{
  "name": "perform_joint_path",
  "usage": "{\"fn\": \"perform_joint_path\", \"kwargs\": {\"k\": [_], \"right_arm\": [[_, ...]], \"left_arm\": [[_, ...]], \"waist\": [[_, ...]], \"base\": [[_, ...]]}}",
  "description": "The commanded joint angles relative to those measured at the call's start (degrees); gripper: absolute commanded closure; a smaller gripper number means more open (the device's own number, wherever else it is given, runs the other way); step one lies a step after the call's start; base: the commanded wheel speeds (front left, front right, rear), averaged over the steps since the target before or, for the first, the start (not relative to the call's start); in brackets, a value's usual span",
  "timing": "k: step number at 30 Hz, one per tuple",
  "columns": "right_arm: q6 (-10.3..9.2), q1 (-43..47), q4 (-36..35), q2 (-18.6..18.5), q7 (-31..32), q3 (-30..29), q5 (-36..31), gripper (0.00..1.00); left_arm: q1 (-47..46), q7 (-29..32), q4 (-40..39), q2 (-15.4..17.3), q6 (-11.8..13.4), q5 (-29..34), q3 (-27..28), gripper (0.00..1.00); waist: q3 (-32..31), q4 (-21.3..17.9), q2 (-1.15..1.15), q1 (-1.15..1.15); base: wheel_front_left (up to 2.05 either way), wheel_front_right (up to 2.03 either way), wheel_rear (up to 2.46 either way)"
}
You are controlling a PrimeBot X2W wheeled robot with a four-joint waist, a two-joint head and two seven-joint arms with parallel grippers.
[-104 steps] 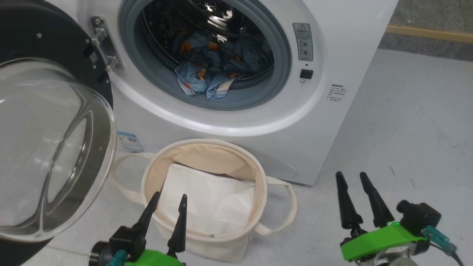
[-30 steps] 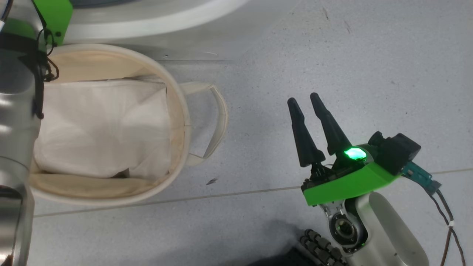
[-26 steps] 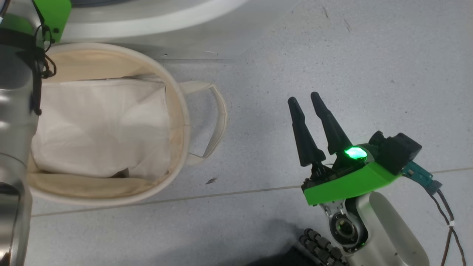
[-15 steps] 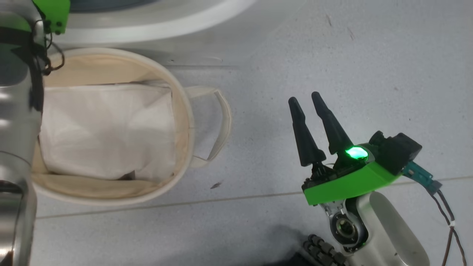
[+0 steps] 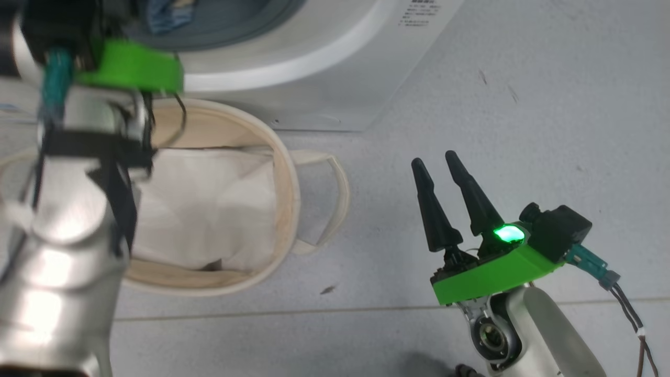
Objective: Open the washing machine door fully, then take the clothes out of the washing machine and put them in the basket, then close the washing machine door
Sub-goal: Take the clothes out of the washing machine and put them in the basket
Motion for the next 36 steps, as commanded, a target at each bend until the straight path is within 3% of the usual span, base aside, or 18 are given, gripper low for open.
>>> {"fn": "perform_joint_path", "kwargs": {"k": [1,12,21,32,36], "right_arm": [[0.01,1.36,-1.31,0.07,-0.7,0.63,-0.62,0.0],[0.01,4.31,0.8,0.07,-0.7,-0.9,-2.24,0.0],[0.01,7.2,1.89,0.07,-0.7,-1.7,-3.71,0.0],[0.01,8.31,2.15,0.07,-0.7,-1.37,-3.51,0.0],[0.01,8.29,2.39,0.07,-0.7,-1.7,-3.73,0.0]], "left_arm": [[3.49,-0.25,-7.21,1.64,0.22,-0.5,1.96,1.0],[20.71,-0.25,-30.31,-1.05,0.67,-1.36,5.11,1.0],[28.0,-0.26,-45.95,-4.72,0.38,-0.85,5.47,1.0],[31.84,-0.26,-45.91,-5.77,-0.64,-0.46,6.04,1.0],[33.67,-0.26,-40.11,-5.78,-0.84,0.05,5.77,1.0]], "waist": [[-2.1,1.33,-0.01,0.0],[-11.31,3.93,-0.01,0.0],[-17.32,6.61,-0.01,0.0],[-17.98,7.41,-0.01,0.0],[-17.33,7.7,-0.01,0.0]], "base": [[0.0,0.0,0.0],[0.0,0.0,0.0],[0.0,0.0,0.0],[0.0,0.0,0.0],[0.0,0.0,0.0]]}}
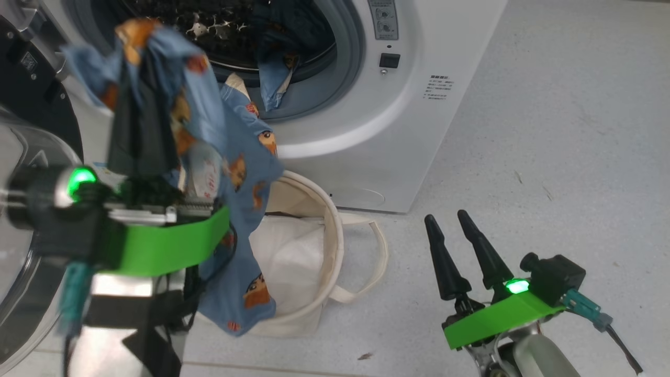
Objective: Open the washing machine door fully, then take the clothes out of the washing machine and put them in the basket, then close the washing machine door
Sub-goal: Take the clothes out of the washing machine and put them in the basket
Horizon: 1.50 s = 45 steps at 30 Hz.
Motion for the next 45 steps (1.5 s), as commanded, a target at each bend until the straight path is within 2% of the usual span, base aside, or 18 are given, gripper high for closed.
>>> {"fn": "perform_joint_path", "kwargs": {"k": [1,8,11,18,24,31,32,33,36,39,41,45], "right_arm": [[0.01,-0.13,-1.54,0.09,-0.7,1.1,-0.44,0.0],[0.01,-1.02,-1.94,0.09,-0.7,0.67,-0.67,0.0],[0.01,-1.43,-2.03,0.09,-0.7,0.34,-1.01,0.0],[0.01,-2.58,-2.53,0.09,-0.7,-0.37,-1.52,0.0],[0.01,-4.46,-4.32,0.09,-0.7,-0.85,-0.64,0.0],[0.01,-6.56,-5.71,0.09,-0.7,-1.55,0.57,0.0],[0.01,-6.67,-5.66,0.09,-0.7,-1.48,0.61,0.0],[0.01,-6.78,-5.62,0.09,-0.7,-1.31,0.72,0.0],[0.01,-6.91,-5.57,0.09,-0.7,-0.99,1.13,0.0],[0.01,-6.86,-5.38,0.09,-0.7,-1.28,1.3,0.0],[0.01,-6.84,-5.13,0.1,-0.7,-1.23,1.09,0.0],[0.01,-6.69,-4.68,0.1,-0.7,-0.42,0.76,0.0]], "left_arm": [[1.12,-0.17,1.45,0.87,-0.09,0.58,1.99,1.0],[3.0,-0.17,26.64,2.49,1.03,0.39,4.05,1.0],[2.03,-0.17,34.38,2.64,1.08,-0.03,4.67,1.0],[-1.05,-0.17,42.98,2.07,0.09,0.54,3.57,1.0],[-6.35,-0.17,51.07,1.42,-1.45,1.86,0.97,1.0],[-13.01,-0.17,60.96,2.06,-1.38,2.54,0.09,1.0],[-13.36,-0.17,63.53,2.11,-1.16,2.01,0.59,0.85],[-13.7,0.2,67.01,2.19,-0.93,1.32,1.24,0.0],[-15.38,0.63,74.08,2.33,-0.63,1.11,1.17,0.0],[-16.09,0.03,75.7,2.15,-0.52,0.17,1.73,0.0],[-15.92,-0.11,74.39,2.03,-0.28,-0.53,2.28,0.0],[-13.06,-0.15,66.82,1.79,0.09,-1.04,2.86,0.0]], "waist": [[0.29,-0.01,0.01,0.0],[2.14,-1.04,0.01,0.0],[3.5,-1.58,0.01,0.0],[6.96,-2.43,0.01,0.0],[12.7,-3.84,0.01,0.0],[19.62,-6.23,0.01,0.0],[20.08,-6.52,0.01,0.0],[20.37,-6.82,0.01,0.0],[20.45,-7.33,0.01,0.0],[19.45,-6.96,0.01,0.0],[18.32,-6.42,0.01,0.0],[15.31,-5.08,0.01,0.0]], "base": [[0.0,0.0,0.0],[0.0,0.0,0.0],[0.0,0.0,0.0],[0.0,0.0,0.0],[0.0,0.0,0.0],[0.0,0.0,0.0],[0.0,0.0,0.0],[0.0,0.0,0.0],[0.0,0.0,0.0],[0.0,0.0,0.0],[0.0,0.0,0.0],[0.0,0.0,0.0]]}}
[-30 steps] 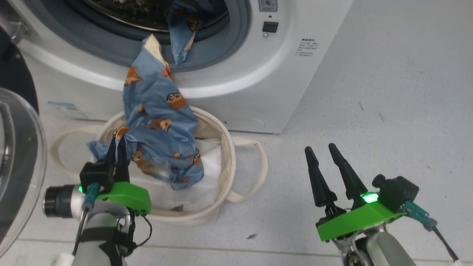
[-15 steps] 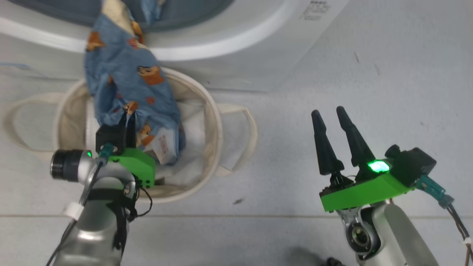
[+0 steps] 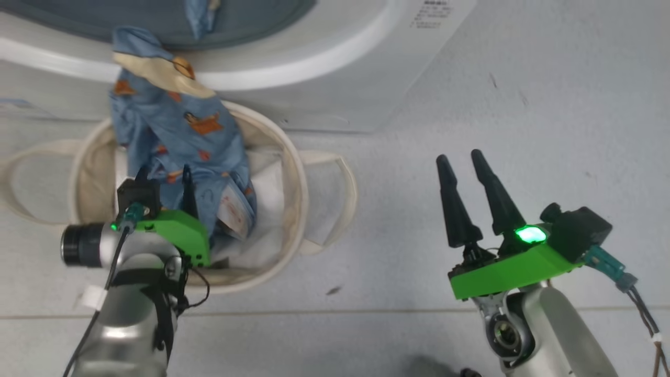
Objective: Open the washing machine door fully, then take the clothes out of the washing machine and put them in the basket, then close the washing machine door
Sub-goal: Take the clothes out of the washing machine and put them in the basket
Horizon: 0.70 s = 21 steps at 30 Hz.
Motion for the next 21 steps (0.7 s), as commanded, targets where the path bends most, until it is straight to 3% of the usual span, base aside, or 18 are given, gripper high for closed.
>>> {"fn": "perform_joint_path", "kwargs": {"k": [1,14,21], "right_arm": [[0.01,0.79,-1.37,0.1,-0.7,1.83,-0.32,0.0],[0.01,5.87,1.48,0.1,-0.7,3.77,-0.95,0.0],[0.01,9.25,2.9,0.1,-0.7,2.59,-2.27,0.0]], "left_arm": [[3.18,-0.68,-4.43,1.09,0.58,-0.61,1.71,0.0],[18.98,-0.69,-27.74,-0.82,0.08,-1.31,2.96,0.0],[28.0,-0.69,-36.65,-1.44,-1.33,-1.27,0.67,0.0]], "waist": [[-2.72,1.46,0.0,0.0],[-16.53,5.36,0.0,0.0],[-22.23,6.62,0.0,0.0]], "base": [[0.0,0.0,0.0],[0.0,0.0,0.0],[0.0,0.0,0.0]]}}
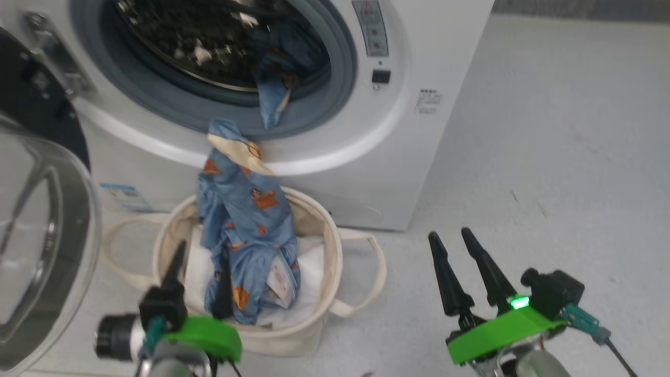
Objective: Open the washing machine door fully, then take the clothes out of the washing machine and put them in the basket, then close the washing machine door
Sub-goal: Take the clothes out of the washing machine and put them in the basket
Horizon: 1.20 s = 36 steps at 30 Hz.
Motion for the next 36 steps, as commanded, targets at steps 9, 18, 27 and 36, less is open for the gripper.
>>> {"fn": "perform_joint_path", "kwargs": {"k": [9,18,27,36], "right_arm": [[0.01,1.37,-2.31,0.1,-0.7,-0.04,-1.01,0.0],[0.01,2.31,-2.12,0.1,-0.7,0.24,-0.61,0.0],[0.01,3.13,-1.56,0.1,-0.7,1.41,-0.22,0.0],[0.01,2.65,-1.85,0.1,-0.7,1.61,-0.13,0.0]], "left_arm": [[3.87,-0.67,-9.18,0.15,0.48,-0.37,-0.74,0.0],[6.91,-0.68,-12.62,0.13,1.41,-2.52,-1.33,0.0],[8.76,-0.68,-12.65,0.12,1.31,-2.83,-1.75,0.0],[8.28,-0.68,-12.87,0.12,1.31,-2.72,-1.88,0.0]], "waist": [[-1.81,3.2,0.0,0.0],[-3.66,3.97,0.0,0.0],[-5.4,3.55,0.0,0.0],[-4.22,3.41,0.0,0.0]], "base": [[0.0,0.0,0.0],[0.0,0.0,0.0],[0.0,0.0,0.0],[0.0,0.0,0.0]]}}
